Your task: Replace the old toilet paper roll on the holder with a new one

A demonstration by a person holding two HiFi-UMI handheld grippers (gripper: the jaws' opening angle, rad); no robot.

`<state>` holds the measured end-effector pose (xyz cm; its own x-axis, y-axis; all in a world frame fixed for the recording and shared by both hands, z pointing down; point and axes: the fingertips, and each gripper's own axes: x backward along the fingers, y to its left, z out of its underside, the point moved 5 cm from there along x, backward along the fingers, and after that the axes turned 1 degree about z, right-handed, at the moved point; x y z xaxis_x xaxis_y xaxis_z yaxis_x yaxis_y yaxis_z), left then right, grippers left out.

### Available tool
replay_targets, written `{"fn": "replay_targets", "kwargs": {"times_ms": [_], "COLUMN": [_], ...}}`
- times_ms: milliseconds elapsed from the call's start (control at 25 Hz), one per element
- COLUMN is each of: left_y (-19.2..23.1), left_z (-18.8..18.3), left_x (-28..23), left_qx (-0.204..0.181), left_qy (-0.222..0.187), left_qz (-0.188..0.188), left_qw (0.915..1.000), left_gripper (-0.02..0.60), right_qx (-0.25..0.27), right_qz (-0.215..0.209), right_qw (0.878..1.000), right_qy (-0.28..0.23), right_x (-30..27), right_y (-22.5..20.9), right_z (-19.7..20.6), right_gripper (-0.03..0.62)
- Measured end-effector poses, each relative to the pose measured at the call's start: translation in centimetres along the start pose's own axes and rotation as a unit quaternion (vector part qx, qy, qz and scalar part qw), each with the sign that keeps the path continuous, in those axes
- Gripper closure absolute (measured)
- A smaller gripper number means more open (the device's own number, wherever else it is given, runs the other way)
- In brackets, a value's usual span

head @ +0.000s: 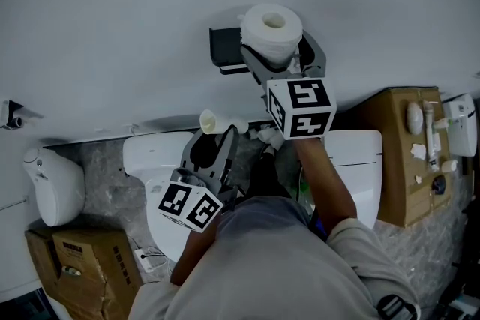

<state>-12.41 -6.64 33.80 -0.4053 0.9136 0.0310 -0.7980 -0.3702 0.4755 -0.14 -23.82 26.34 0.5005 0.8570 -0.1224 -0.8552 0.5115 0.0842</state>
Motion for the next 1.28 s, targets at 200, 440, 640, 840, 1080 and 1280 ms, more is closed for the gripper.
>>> {"fn": "replay_targets", "kwargs": {"times_ms": [200,440,640,840,1080,1280], "left_y": [-0.7,-0.9,-1.0,-1.0,-1.3,-1.5], "left_z": [-0.1,-0.2,-0.3,-0.6,-0.3,0.0], "left_x": [-0.3,-0.8,-1.2,-1.4,-2.1,-2.5], "left_qx": [0.011,0.011,0.012,0.031,0.038,0.039], "left_qy": [-0.001,0.004,0.01,0.011,0.018,0.026], "left_qz": [0.014,0.03,0.046,0.062,0.072,0.075], "left_qw": [0.9998,0.9995,0.9988,0.9976,0.9965,0.996], "left_gripper": [0.426,0.426,0.426,0.426,0.426,0.426], "right_qx": [-0.014,-0.036,-0.05,-0.073,-0.114,-0.185], "right_qz": [-0.002,0.006,0.02,0.041,0.055,0.06], "right_qw": [1.0,0.999,0.998,0.996,0.991,0.979], "right_qy": [-0.005,-0.014,-0.021,-0.037,-0.045,-0.055], "right_x": [1.0,1.8,2.4,3.2,3.9,4.2], "right_y": [-0.6,-1.5,-2.3,-3.7,-5.8,-7.5], "right_z": [-0.1,-0.4,-0.8,-0.9,-0.2,1.1], "right_gripper": [0.132,0.132,0.132,0.132,0.132,0.132]}}
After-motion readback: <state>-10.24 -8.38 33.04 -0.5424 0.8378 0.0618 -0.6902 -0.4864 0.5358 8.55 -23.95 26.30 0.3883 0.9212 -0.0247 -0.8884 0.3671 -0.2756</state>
